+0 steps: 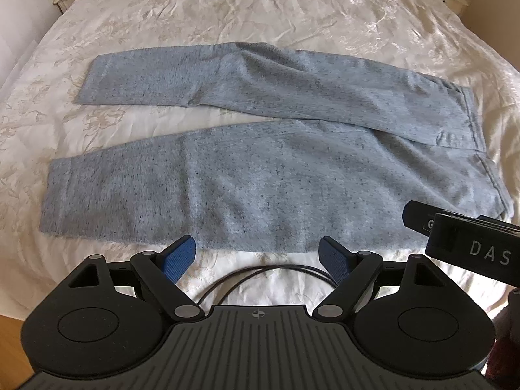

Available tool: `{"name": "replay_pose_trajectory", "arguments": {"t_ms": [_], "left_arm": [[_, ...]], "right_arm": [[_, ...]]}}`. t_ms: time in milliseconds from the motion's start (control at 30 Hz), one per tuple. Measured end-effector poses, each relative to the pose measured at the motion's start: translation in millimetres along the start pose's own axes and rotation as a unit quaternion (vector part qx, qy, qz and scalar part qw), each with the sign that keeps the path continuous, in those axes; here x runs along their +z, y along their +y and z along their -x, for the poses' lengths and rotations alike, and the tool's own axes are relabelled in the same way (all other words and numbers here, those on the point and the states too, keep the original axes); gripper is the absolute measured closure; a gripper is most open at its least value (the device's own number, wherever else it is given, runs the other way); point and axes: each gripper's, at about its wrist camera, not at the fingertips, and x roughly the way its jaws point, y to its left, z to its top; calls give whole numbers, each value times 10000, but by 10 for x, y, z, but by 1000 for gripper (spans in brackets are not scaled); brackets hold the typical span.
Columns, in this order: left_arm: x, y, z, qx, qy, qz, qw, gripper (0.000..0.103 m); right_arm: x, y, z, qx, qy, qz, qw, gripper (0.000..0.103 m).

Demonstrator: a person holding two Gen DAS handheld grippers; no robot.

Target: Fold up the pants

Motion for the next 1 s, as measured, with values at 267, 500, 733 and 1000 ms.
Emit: {"name": "replay_pose_trajectory", "arguments": {"t_ms": [267, 500, 733, 1000], "left_arm": [[142, 176, -26, -27, -62, 3, 10000, 21], [458, 409, 2, 112, -417, 30, 9991, 21], [950, 655, 6, 149, -824, 17, 9965, 22], [1751, 669, 91, 46, -1378, -267, 9901, 30]], "right_arm": [[73, 94, -73, -58, 48, -81, 9999, 0], [356, 97, -106, -203, -208, -298, 9991, 0], [684, 7, -218, -244, -316, -629, 9972, 0], [1216, -147, -313, -170, -585, -909, 9940, 3]]}}
